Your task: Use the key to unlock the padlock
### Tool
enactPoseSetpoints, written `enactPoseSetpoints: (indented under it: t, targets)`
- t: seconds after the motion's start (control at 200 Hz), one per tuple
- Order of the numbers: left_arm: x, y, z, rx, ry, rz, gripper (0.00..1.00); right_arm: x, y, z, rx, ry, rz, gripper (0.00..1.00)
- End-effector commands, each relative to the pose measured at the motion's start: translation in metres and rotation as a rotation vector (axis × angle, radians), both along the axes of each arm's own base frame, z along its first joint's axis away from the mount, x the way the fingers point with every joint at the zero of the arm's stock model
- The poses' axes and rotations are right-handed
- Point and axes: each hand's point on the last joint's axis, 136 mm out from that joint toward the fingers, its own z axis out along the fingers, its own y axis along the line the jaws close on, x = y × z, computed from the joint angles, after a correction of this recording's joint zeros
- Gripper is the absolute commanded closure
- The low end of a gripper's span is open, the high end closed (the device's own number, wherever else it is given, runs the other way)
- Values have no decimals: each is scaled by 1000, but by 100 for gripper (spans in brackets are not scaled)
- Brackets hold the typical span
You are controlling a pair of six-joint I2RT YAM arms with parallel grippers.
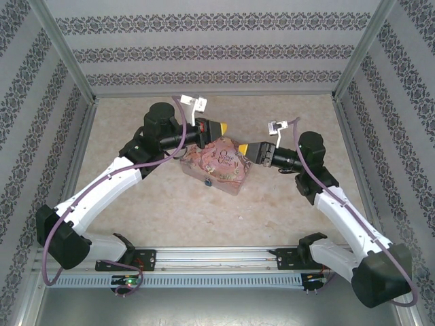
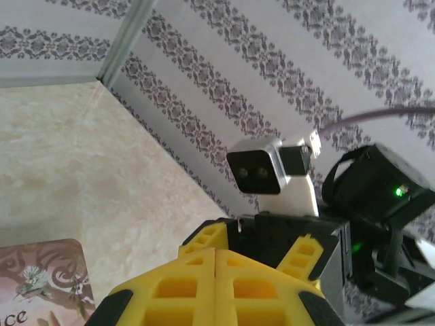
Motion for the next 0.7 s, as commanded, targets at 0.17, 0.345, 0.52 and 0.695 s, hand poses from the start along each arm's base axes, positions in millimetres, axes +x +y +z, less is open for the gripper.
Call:
enactPoseSetpoints:
  t: [0.17, 0.345, 0.52, 0.695]
  targets:
    - [-10, -5, -5, 75, -79, -107, 100, -13, 21, 42, 92, -96, 90, 38]
    - [-9, -9, -2, 54, -78, -123, 100, -13, 29, 44, 98, -118, 101, 43]
    - [-8, -11, -1, 40, -69, -128, 100, -15, 38, 47, 106, -141, 121, 50]
    - [-8, -10, -2, 34, -62, -121, 100, -14, 42, 44, 108, -142, 121, 55]
